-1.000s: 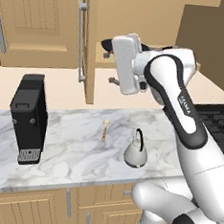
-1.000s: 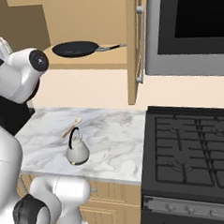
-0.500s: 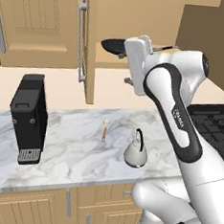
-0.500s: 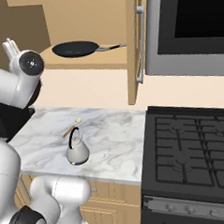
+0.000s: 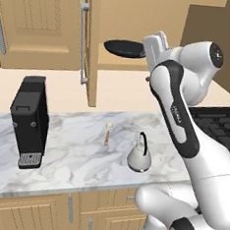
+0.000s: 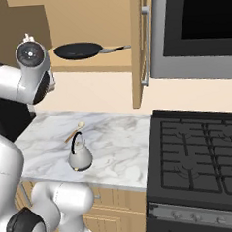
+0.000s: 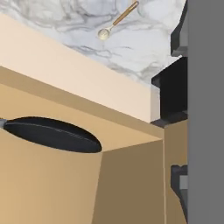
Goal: Pick the pan from the cabinet and place it on the stove. Then turn on the stove burner for the pan.
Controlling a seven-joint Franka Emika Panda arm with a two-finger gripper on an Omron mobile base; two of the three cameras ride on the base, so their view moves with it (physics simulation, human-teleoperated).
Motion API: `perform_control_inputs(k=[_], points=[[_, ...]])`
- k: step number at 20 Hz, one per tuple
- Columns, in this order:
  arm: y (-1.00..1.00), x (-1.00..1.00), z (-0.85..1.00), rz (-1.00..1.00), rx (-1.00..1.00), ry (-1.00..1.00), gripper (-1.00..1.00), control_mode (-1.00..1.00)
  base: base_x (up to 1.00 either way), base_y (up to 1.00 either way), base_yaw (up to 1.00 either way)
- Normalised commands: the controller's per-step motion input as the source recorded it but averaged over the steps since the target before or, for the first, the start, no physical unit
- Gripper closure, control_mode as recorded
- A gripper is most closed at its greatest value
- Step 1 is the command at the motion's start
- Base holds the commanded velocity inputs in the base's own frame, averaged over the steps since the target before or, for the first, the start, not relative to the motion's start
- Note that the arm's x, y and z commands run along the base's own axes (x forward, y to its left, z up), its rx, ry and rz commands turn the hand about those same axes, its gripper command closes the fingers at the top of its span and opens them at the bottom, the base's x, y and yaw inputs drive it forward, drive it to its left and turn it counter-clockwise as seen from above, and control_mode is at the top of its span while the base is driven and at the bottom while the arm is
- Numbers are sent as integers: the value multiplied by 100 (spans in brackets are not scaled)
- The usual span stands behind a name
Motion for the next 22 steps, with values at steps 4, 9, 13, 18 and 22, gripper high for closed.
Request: perform_control_inputs(k=[4, 9, 13, 18, 22], points=[[-60, 34, 0, -21, -4, 6, -100, -100, 0, 0, 0], [-48, 39, 2, -19, -7, 3, -100, -100, 0, 0, 0], [-44, 31, 5, -19, -11, 0, -100, -100, 0, 0, 0], [-28, 31, 6, -18, -16, 0, -100, -100, 0, 0, 0], [-20, 32, 0, -17, -17, 0, -100, -100, 0, 0, 0]])
